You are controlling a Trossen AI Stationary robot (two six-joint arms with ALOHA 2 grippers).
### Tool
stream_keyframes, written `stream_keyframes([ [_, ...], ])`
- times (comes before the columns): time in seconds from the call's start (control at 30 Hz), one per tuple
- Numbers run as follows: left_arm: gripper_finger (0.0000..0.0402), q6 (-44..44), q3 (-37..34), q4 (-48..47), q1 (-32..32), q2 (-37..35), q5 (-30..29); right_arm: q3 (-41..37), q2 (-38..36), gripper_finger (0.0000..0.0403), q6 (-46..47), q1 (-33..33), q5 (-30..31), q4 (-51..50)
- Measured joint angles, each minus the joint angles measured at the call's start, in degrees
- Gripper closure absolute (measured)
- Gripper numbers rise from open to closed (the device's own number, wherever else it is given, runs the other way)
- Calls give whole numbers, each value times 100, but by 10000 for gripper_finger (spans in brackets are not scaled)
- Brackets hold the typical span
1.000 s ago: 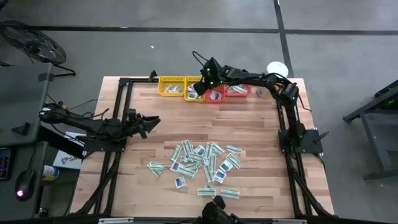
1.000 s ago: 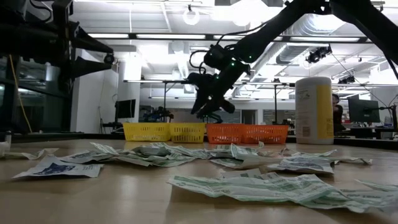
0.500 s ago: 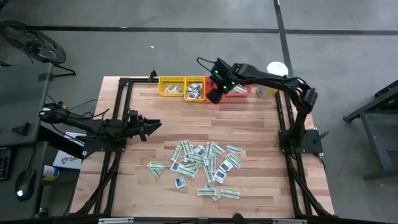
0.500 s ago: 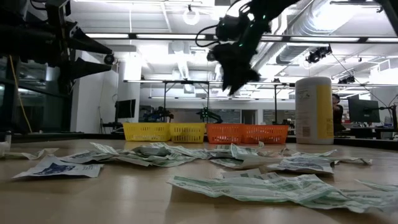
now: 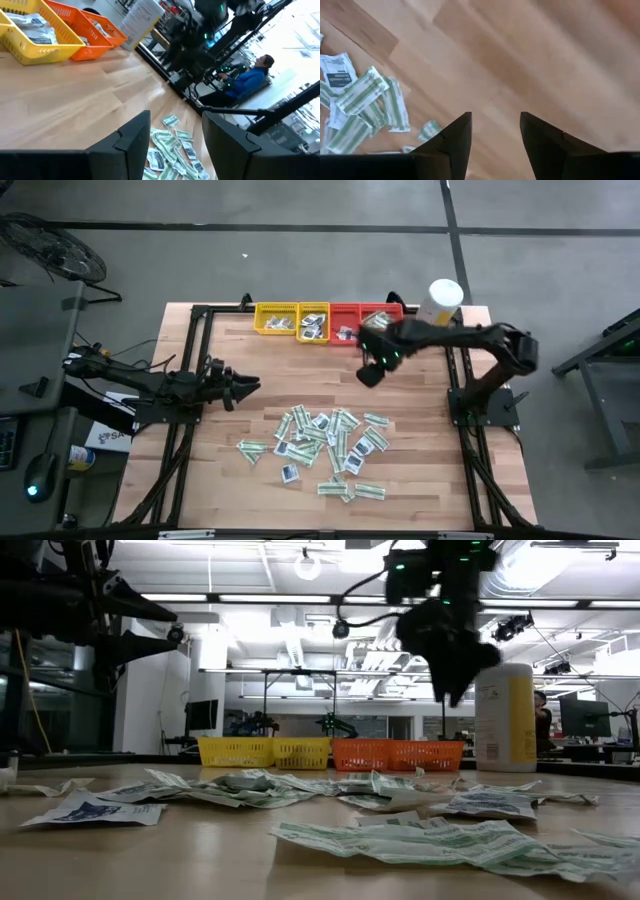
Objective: Pick & Place First Aid Supplies
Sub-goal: Put the green pad into the right orange bin
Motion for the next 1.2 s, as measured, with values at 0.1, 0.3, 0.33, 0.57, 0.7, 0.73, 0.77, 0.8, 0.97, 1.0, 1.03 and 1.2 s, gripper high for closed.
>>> stream_keyframes([
  [0.1,223,0,0,-10,0,-1,103,-834,-523,242,1085,391,71,571],
  [0.3,223,0,0,-35,0,-2,219,-2080,-1364,242,2897,1147,442,1544],
  [0.33,223,0,0,-37,0,-2,232,-2242,-1461,242,3141,1263,489,1653],
  [0.57,223,-2,0,-93,0,-2,232,-3116,-1649,242,4549,2030,590,2609],
  [0.7,223,-63,0,-125,0,0,232,-3403,-1649,242,5220,2421,779,2960],
  [0.73,223,-66,0,-125,0,0,235,-3441,-1649,242,5361,2516,822,3004],
  [0.77,223,-66,0,-125,0,-1,243,-3470,-1649,242,5497,2607,858,3049],
  [0.8,223,-68,0,-125,0,-2,245,-3494,-1648,242,5626,2698,885,3101],
  [0.97,223,-68,0,-156,0,-2,248,-3514,-1635,242,6203,3131,1148,3140],
  [1.0,223,-70,0,-170,0,0,248,-3514,-1635,242,6306,3205,1206,3128],
  [1.03,223,-73,0,-177,0,-1,248,-3514,-1630,242,6416,3283,1263,3113],
  [1.2,223,-87,0,-310,0,0,332,-3514,-1629,242,6786,3514,1373,3119],
])
